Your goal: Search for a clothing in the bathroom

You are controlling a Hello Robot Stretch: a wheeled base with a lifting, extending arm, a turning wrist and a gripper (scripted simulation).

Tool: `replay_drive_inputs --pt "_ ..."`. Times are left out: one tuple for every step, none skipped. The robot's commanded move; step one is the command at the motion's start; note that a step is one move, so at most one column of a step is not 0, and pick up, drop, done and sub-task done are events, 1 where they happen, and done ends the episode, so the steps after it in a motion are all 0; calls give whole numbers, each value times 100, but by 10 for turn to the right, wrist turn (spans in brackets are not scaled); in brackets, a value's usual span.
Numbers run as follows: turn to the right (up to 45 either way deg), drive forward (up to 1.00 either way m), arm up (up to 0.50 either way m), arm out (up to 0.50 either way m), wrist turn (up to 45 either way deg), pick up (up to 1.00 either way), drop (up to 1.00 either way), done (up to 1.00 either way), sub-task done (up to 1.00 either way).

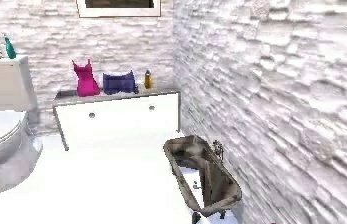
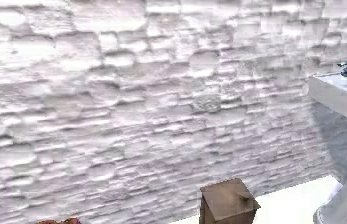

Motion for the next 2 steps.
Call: replay_drive_inputs --pt "-240 0 0 0 0 0 0 0 0" --pt "0 60 0 0 0 0 0 0 0"
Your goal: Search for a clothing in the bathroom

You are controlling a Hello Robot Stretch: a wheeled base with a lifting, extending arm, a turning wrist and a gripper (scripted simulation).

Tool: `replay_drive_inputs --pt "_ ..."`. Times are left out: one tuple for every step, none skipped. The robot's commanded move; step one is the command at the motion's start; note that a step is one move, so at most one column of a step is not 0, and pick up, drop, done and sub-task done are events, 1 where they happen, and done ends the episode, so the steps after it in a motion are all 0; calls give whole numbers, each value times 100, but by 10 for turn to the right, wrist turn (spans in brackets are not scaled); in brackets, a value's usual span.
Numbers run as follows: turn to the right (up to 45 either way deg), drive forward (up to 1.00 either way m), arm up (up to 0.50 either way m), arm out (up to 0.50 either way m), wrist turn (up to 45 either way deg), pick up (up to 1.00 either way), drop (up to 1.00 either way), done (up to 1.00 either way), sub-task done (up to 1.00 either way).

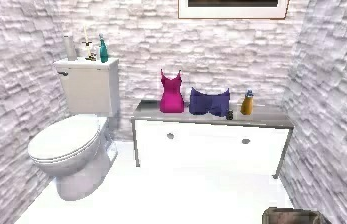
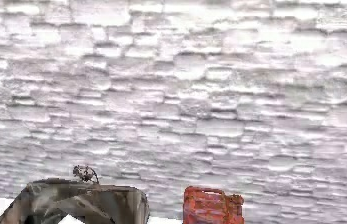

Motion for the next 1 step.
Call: replay_drive_inputs --pt "0 0 0 0 0 0 0 100 0"
